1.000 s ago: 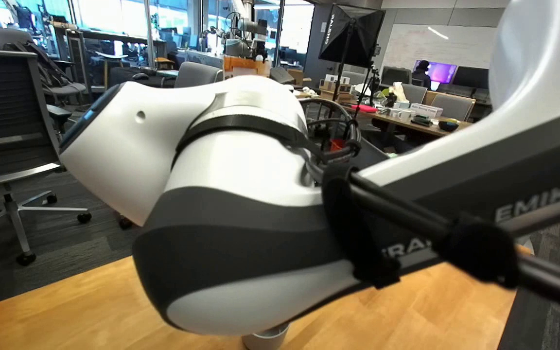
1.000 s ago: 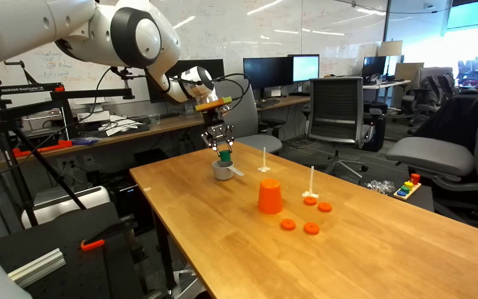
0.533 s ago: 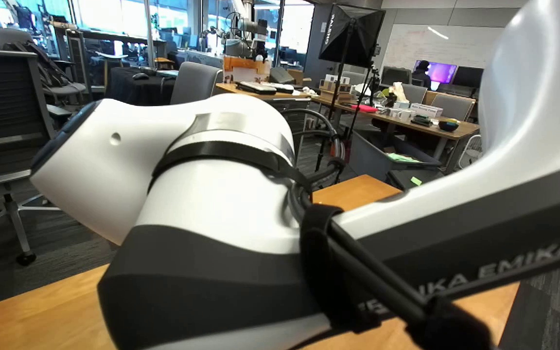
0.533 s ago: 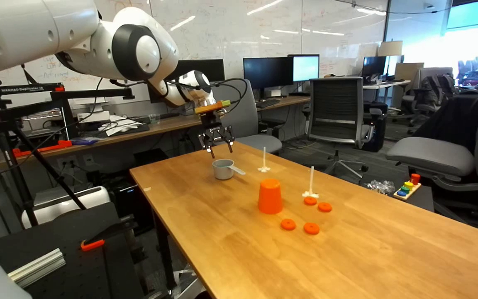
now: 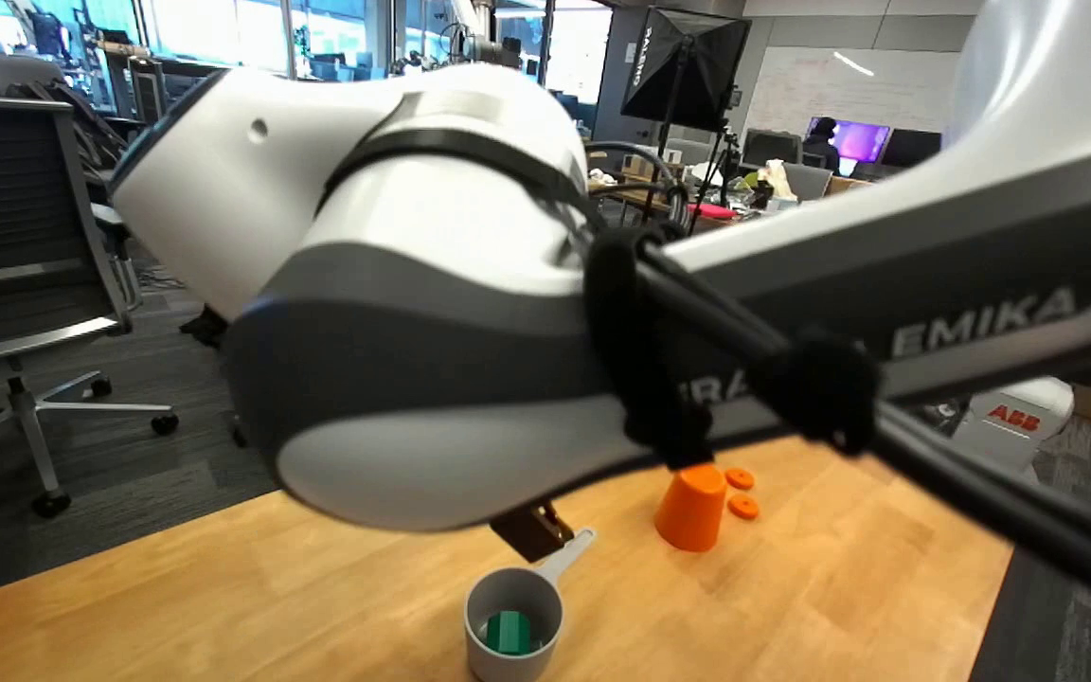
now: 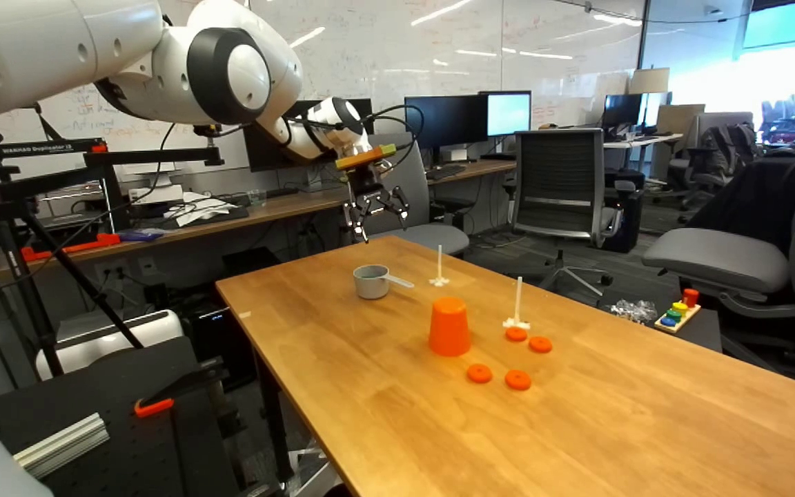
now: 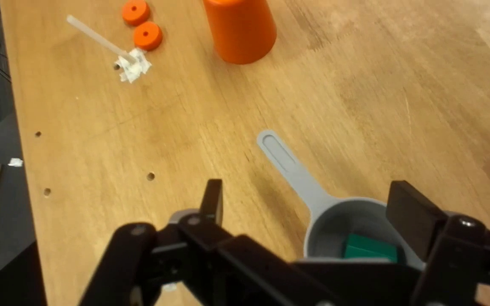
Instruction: Pick up the green block from the top of the orange cup and put it in the grey cup. Pick up the orange cup from the table, move it to the right, pick up the orange and yellow blocks and put them in the grey cup.
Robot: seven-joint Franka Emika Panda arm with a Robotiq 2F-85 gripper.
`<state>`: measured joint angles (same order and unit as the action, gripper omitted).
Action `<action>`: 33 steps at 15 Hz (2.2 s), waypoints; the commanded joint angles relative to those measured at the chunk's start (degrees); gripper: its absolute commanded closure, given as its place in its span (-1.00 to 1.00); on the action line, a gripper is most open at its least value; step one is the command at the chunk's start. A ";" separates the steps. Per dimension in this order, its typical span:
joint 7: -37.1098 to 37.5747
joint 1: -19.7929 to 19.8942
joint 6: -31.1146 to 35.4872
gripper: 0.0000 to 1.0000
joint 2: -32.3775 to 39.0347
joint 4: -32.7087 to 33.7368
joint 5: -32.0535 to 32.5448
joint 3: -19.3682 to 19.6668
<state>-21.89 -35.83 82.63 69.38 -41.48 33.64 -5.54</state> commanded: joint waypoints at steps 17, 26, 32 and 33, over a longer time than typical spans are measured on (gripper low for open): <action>23.87 14.78 1.02 -1.00 -26.97 -26.72 -8.27 -0.09; 27.73 14.50 -0.47 -1.00 -30.40 -34.99 -8.10 -0.06; 31.62 15.46 11.54 -1.00 -33.73 -39.71 -9.34 -0.71; 32.48 15.65 15.15 -1.00 -34.52 -41.09 -9.61 -0.65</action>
<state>7.29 -21.21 89.36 38.26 -78.12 25.55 -5.63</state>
